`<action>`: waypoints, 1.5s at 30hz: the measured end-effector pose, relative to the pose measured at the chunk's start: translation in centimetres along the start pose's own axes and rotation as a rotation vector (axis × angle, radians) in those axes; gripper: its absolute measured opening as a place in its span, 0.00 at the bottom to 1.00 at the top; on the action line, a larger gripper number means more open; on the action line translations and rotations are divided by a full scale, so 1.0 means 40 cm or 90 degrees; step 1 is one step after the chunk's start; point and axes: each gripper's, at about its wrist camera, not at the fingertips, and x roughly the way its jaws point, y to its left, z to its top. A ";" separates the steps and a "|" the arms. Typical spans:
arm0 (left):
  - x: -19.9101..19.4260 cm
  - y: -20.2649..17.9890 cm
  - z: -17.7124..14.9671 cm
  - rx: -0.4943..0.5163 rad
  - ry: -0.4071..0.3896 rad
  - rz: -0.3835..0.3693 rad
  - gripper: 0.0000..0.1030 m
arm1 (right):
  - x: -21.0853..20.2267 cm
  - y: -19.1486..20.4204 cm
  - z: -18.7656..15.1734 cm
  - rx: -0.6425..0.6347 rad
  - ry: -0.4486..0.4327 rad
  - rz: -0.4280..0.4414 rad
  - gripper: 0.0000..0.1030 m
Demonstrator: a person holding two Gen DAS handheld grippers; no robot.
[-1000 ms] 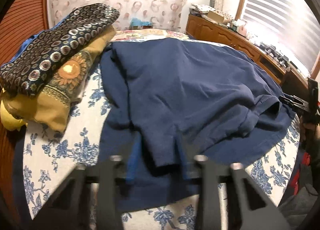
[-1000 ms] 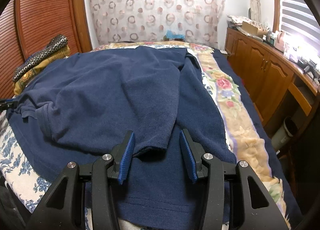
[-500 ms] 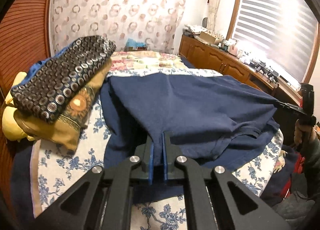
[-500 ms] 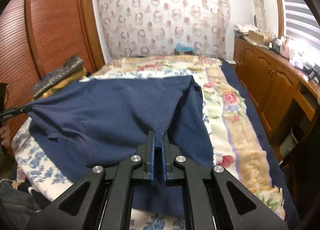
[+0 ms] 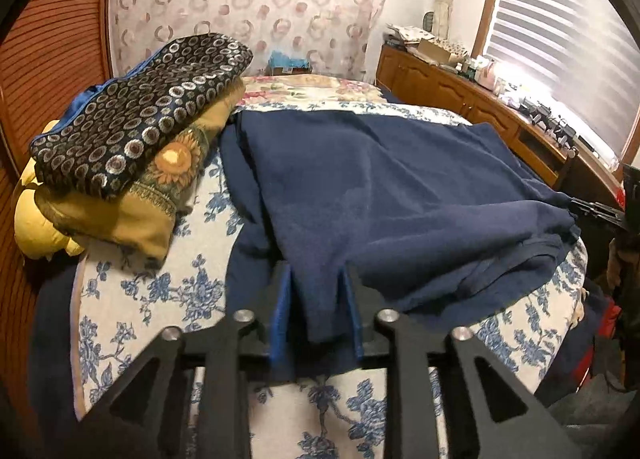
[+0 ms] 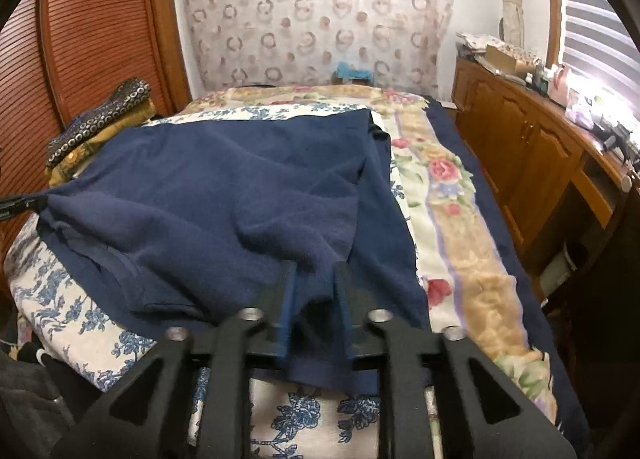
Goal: Fold small clothes
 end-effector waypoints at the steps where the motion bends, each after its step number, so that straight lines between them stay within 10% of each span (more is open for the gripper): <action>1: -0.001 0.003 -0.003 -0.002 0.001 0.002 0.34 | -0.001 0.000 -0.001 0.000 -0.001 -0.003 0.32; 11: 0.009 0.032 -0.011 -0.020 0.008 0.031 0.58 | -0.048 0.046 0.009 -0.020 -0.032 0.001 0.45; 45: 0.079 0.023 -0.036 0.005 0.034 0.075 0.59 | 0.029 0.321 -0.014 -0.126 0.001 0.156 0.60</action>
